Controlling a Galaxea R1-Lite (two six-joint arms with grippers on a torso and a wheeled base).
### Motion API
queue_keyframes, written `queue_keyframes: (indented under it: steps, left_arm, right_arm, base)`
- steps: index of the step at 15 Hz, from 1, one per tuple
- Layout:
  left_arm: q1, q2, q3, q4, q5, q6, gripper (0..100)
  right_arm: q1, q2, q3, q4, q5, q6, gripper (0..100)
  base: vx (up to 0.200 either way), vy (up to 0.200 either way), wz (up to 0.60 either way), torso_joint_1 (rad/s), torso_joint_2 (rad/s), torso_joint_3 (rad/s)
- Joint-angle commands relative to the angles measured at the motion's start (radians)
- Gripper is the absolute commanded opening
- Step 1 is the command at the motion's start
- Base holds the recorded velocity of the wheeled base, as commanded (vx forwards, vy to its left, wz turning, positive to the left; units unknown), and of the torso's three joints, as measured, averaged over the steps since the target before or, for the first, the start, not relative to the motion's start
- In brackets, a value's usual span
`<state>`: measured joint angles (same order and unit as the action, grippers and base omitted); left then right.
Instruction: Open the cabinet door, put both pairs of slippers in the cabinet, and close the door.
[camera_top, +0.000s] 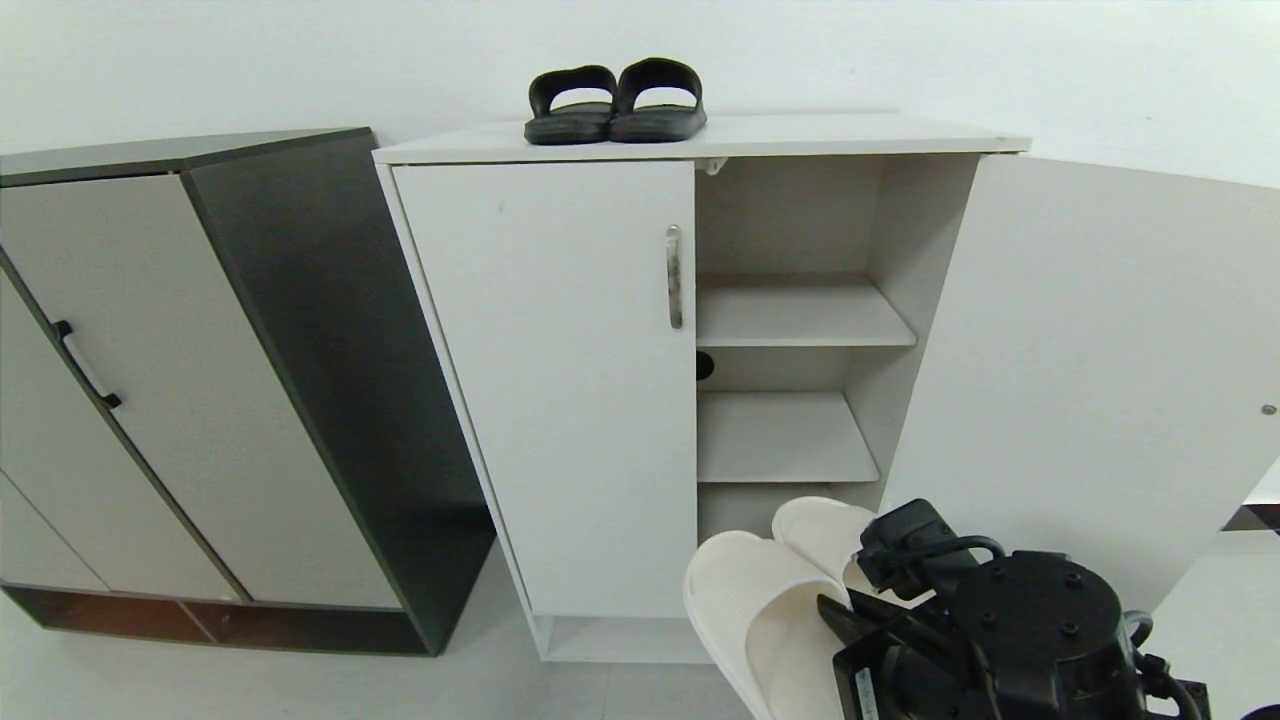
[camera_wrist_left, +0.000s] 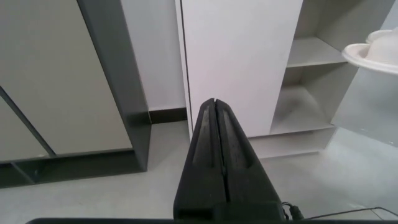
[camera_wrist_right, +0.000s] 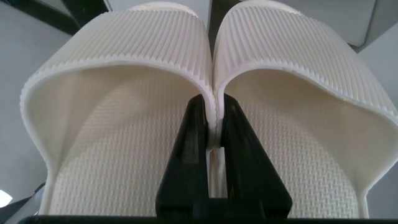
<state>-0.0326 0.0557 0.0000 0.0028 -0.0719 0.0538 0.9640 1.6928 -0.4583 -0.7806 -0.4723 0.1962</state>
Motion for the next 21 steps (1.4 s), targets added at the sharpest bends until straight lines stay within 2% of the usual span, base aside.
queue_keyframes:
  steps: [1, 3, 7, 10, 11, 14, 21]
  left_arm:
    - [0.000, 0.003, 0.000, 0.000, 0.000, 0.000, 0]
    - [0.000, 0.003, 0.000, 0.000, 0.000, 0.000, 0]
    - [0.002, -0.001, 0.000, 0.000, 0.000, 0.000, 0]
    - [0.003, -0.001, 0.000, 0.000, 0.000, 0.000, 0]
    - [0.005, -0.001, 0.000, 0.000, 0.000, 0.000, 0]
    - [0.008, -0.011, 0.000, 0.000, 0.001, 0.000, 0]
    - [0.019, -0.027, 0.000, 0.000, 0.001, 0.000, 0]
  right_arm:
    - [0.001, 0.007, 0.000, -0.002, 0.000, 0.000, 0]
    - [0.005, 0.011, 0.000, -0.002, -0.002, 0.000, 0]
    - [0.005, 0.013, -0.011, -0.002, -0.012, -0.001, 0]
    - [0.016, 0.122, -0.083, 0.000, -0.146, 0.014, 0]
    - [0.016, 0.197, -0.160, 0.000, -0.204, 0.074, 0]
    - [0.004, 0.312, -0.260, 0.008, -0.275, 0.141, 0]
    - [-0.013, 0.433, -0.319, 0.003, -0.276, 0.178, 0]
  base:
    - [0.000, 0.000, 0.00, 0.000, 0.00, 0.000]
    - [0.000, 0.000, 0.00, 0.000, 0.00, 0.000]
    - [0.000, -0.200, 0.00, 0.004, 0.00, 0.005]
    - [0.000, -0.133, 0.00, 0.006, 0.00, 0.002]
    - [0.000, 0.000, 0.00, 0.000, 0.00, 0.000]
    - [0.000, 0.000, 0.00, 0.000, 0.00, 0.000]
    - [0.000, 0.000, 0.00, 0.000, 0.00, 0.000]
